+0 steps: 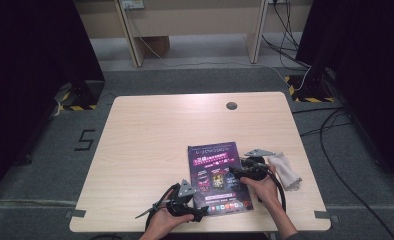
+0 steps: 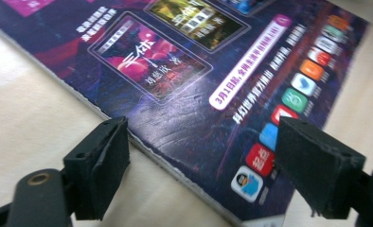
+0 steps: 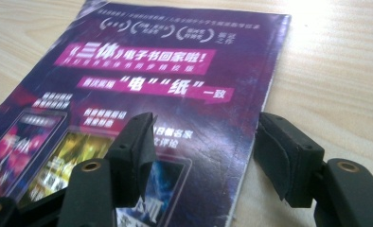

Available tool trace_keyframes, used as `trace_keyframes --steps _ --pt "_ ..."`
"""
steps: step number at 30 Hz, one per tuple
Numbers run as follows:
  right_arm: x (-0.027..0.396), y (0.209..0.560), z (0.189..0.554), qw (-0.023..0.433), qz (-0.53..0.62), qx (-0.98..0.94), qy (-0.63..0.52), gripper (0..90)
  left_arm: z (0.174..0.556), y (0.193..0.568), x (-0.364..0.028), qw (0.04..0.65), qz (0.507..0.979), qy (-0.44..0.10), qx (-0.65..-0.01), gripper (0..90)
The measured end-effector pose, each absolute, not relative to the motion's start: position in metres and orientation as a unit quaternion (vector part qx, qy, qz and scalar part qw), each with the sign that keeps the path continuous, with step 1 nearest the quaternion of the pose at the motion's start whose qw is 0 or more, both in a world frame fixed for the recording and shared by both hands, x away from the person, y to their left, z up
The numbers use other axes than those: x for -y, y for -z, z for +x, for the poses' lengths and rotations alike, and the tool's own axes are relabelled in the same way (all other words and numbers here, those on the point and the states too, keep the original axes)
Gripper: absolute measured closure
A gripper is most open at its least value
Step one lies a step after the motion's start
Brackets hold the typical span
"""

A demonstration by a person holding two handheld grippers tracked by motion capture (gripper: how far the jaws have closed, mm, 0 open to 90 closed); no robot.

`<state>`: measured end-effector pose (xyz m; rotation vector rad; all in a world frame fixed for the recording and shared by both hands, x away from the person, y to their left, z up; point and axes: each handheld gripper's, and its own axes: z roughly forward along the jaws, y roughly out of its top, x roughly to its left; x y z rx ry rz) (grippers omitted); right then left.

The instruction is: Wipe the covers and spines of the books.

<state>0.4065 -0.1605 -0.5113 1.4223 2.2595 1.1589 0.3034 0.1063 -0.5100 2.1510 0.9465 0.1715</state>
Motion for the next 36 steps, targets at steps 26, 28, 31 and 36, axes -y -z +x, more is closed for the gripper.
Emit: trace_keyframes --steps 26,28,31,36 --pt "0.173 0.514 0.41 0.058 0.546 -0.713 -0.437 46.4 0.311 0.514 -0.1 0.379 0.835 -0.106 -0.385 16.6" --pt "0.173 0.514 0.408 0.056 0.55 -0.71 -0.437 46.8 0.31 0.514 -0.1 0.38 0.834 -0.109 -0.384 16.2" --pt "0.174 0.513 0.406 0.052 0.554 -0.706 -0.438 47.6 0.31 0.514 -0.1 0.381 0.834 -0.109 -0.383 16.2" --pt "0.177 0.511 0.404 0.044 0.559 -0.696 -0.448 51.3 0.31 0.515 -0.101 0.382 0.834 -0.109 -0.382 16.2"
